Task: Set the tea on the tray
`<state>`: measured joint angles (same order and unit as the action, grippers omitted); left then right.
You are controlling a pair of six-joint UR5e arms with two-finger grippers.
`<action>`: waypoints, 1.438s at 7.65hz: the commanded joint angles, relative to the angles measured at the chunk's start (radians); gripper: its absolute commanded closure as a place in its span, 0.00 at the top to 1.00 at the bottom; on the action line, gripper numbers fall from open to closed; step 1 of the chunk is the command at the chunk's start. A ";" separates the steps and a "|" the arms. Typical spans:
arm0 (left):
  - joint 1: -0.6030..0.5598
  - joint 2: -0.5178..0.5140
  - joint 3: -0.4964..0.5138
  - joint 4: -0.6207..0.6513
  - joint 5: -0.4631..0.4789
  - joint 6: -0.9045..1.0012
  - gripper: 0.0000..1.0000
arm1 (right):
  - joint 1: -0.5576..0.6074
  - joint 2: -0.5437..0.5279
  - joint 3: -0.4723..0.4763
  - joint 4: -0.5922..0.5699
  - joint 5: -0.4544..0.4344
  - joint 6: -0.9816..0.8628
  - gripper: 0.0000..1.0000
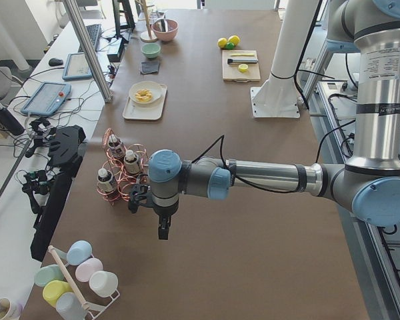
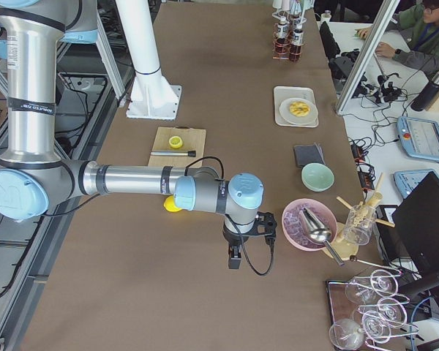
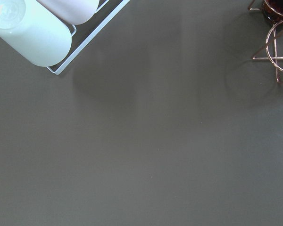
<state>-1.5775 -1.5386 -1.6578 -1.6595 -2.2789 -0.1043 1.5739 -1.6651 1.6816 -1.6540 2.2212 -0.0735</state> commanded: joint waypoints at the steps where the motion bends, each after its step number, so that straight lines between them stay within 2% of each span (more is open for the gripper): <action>1: 0.001 0.009 -0.002 -0.003 -0.002 0.000 0.98 | 0.000 -0.001 0.001 -0.001 0.000 0.000 1.00; 8: -0.001 -0.018 -0.014 -0.009 -0.002 -0.006 0.98 | 0.000 -0.001 0.000 -0.001 0.002 0.000 1.00; 10: -0.001 -0.006 0.001 -0.177 0.002 -0.009 0.98 | 0.002 -0.001 0.000 -0.003 0.002 0.001 1.00; 11: -0.001 -0.005 0.012 -0.183 0.001 -0.009 0.98 | 0.002 -0.001 0.000 -0.001 0.000 0.003 1.00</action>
<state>-1.5783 -1.5516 -1.6629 -1.7747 -2.2775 -0.1116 1.5750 -1.6659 1.6812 -1.6558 2.2226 -0.0723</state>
